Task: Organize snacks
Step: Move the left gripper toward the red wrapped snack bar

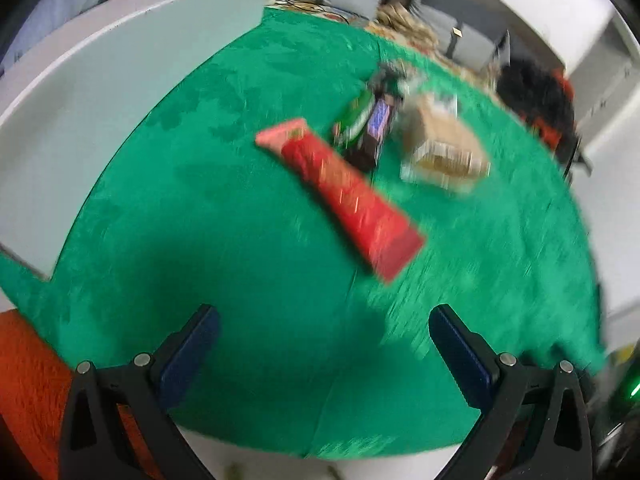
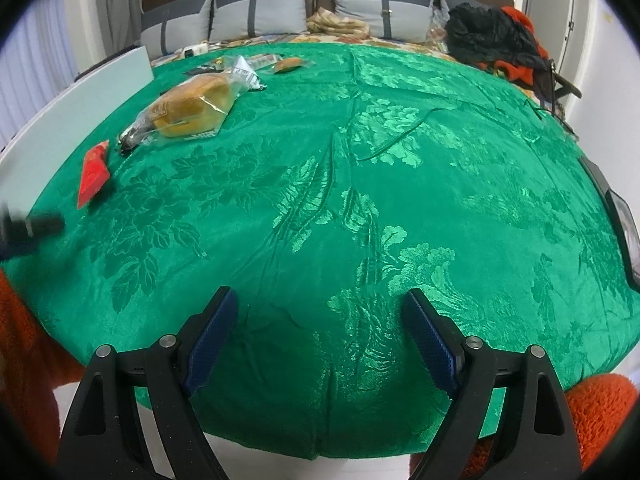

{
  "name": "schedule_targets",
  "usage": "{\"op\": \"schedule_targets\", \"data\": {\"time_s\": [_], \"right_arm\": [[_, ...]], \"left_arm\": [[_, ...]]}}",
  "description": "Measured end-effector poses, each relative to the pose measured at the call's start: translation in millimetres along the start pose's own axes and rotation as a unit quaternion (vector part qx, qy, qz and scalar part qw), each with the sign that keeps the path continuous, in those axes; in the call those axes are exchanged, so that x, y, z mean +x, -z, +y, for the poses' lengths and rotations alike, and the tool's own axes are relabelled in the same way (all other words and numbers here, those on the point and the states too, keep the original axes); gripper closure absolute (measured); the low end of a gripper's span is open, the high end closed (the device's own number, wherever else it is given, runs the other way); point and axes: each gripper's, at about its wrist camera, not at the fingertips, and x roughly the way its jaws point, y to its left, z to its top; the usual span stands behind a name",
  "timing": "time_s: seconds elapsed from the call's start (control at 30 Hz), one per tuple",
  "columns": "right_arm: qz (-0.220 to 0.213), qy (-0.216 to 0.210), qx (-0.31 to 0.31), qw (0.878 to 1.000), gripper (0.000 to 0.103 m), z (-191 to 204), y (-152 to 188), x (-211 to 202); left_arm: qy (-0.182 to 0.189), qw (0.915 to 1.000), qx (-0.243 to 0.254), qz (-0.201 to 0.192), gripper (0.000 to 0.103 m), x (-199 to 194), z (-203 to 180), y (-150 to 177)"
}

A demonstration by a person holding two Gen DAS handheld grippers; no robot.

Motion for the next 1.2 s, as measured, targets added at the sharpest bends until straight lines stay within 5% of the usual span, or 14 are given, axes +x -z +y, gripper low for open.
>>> {"op": "schedule_targets", "data": {"time_s": [0.2,0.43,0.6,0.93,1.2], "right_arm": [[-0.001,-0.001,-0.002,1.0,0.015,0.7,-0.3,0.4],[0.004,-0.005,-0.004,1.0,0.015,1.1,-0.2,0.6],[0.006,-0.006,-0.005,1.0,0.015,0.9,-0.6,0.4],[-0.003,-0.004,-0.004,1.0,0.014,1.4,1.7,-0.4],[-0.009,0.0,-0.002,1.0,0.013,2.5,1.9,0.6]], "left_arm": [[-0.029,0.9992,0.02,0.021,0.0,32.7,-20.2,-47.7],[-0.146,0.9869,0.061,0.033,0.0,65.2,-9.1,-73.6],[-0.151,0.9874,0.038,0.028,0.0,58.4,26.4,-84.0],[-0.124,0.9873,0.096,-0.025,0.0,44.1,27.7,-57.2],[-0.104,0.9857,0.132,-0.004,0.0,45.0,28.2,-60.7]]}}
